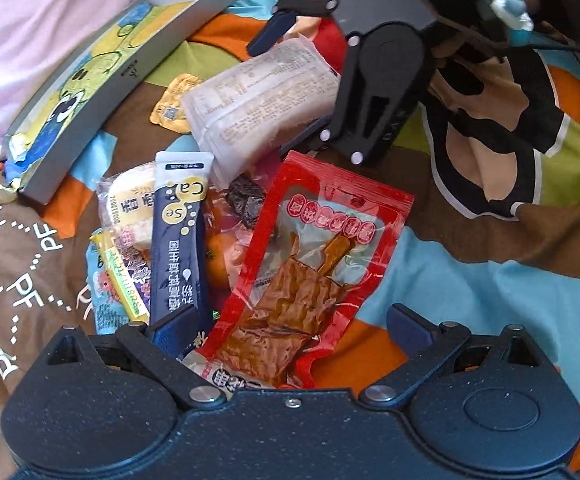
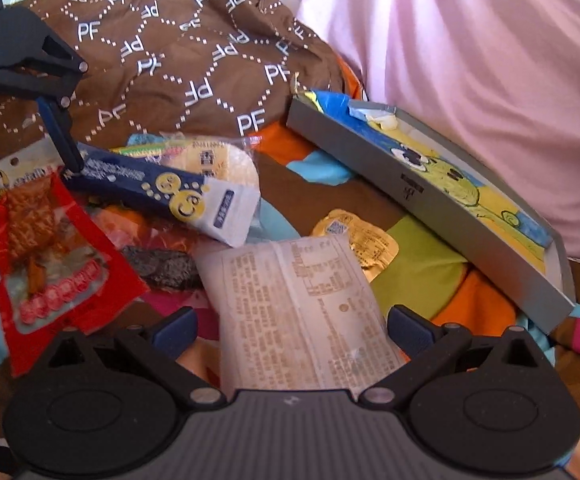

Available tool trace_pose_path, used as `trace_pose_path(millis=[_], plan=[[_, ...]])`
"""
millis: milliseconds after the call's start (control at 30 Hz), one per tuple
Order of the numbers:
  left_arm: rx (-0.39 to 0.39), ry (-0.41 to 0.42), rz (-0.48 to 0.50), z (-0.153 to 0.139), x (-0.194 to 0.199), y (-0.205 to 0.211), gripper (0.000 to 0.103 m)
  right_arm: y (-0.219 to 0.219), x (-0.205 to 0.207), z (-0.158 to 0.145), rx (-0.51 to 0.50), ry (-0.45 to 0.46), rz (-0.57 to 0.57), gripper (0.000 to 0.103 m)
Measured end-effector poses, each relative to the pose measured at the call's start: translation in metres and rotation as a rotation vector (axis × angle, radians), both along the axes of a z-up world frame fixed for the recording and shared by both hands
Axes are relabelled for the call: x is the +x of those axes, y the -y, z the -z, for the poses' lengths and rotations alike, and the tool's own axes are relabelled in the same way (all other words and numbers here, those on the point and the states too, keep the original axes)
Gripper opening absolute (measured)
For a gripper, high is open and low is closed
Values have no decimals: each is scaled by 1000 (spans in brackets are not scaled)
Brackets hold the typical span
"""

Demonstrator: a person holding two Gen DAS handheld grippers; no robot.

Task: Organize snacks
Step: 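Grasp the white translucent packet with the right tool while the left tool approaches the red packet, then close the left tool on the red spicy-strip packet and lift it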

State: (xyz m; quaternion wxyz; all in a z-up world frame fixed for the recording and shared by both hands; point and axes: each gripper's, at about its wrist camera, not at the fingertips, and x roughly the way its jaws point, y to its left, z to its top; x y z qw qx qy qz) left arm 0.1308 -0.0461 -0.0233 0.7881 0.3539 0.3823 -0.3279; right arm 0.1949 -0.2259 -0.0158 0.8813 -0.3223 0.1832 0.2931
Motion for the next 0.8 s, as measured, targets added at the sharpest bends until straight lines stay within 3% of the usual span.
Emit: trace_pose_path(millis=[167,333,467,800], plan=[[11,-27,38,5,10,4,102,5,9,5,11,-38,28,102],[-12,-67,29,4,19,2,100,8,3,4,35,-1,44,96],[-32,-104,12,1,17,1,83,8,-2,5,31,30,49,92],[-148,-287,-261,-3,36,-1,74,19,-11,-1,49,-18,172,82]])
